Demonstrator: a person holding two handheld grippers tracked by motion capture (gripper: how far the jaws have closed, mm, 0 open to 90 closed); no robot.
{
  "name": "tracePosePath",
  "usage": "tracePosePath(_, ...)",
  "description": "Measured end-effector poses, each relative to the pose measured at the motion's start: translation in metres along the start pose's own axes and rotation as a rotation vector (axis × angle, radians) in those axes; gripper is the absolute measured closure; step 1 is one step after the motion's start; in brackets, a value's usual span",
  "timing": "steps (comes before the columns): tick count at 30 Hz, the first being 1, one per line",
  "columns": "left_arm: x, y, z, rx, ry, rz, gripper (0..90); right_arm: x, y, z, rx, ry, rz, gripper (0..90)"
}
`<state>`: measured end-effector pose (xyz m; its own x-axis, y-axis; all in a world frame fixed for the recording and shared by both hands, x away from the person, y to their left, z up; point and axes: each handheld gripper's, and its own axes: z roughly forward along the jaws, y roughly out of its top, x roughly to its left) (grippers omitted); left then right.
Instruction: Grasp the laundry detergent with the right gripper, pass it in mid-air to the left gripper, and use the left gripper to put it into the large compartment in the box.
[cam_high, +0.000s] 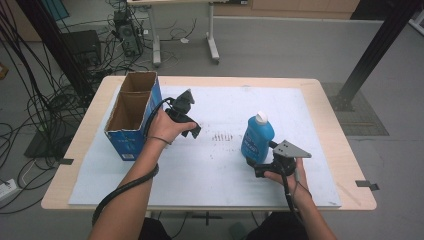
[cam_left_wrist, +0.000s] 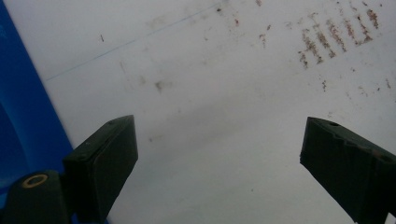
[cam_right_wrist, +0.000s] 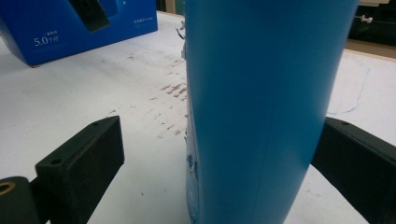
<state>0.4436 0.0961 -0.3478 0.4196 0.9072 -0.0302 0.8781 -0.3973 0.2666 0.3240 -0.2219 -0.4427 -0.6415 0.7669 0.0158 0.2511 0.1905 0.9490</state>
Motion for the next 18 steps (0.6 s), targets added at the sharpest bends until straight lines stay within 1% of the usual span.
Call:
tracePosePath(4,0.000,-0.001,0.000,0.000,-0.001,-0.005,11.5,0.001,0.000,0.004,0.001,-0.007,0.000,3.2)
tracePosePath(7,0.000,-0.001,0.000,0.006,0.000,0.001,11.5,0.000,0.000,0.007,-0.003,-0.019,0.002,3.2)
tracePosePath(12,-0.002,-0.001,0.000,0.006,-0.003,0.006,11.4,-0.002,-0.001,0.010,-0.011,-0.024,0.008,3.1)
tracePosePath(13,-0.002,-0.001,0.000,0.004,-0.002,0.005,11.4,-0.002,-0.002,0.011,-0.010,-0.032,0.004,3.2)
tracePosePath(18,-0.002,-0.001,-0.002,0.000,-0.001,0.007,11.4,-0.003,-0.002,0.013,-0.016,-0.040,0.006,3.2)
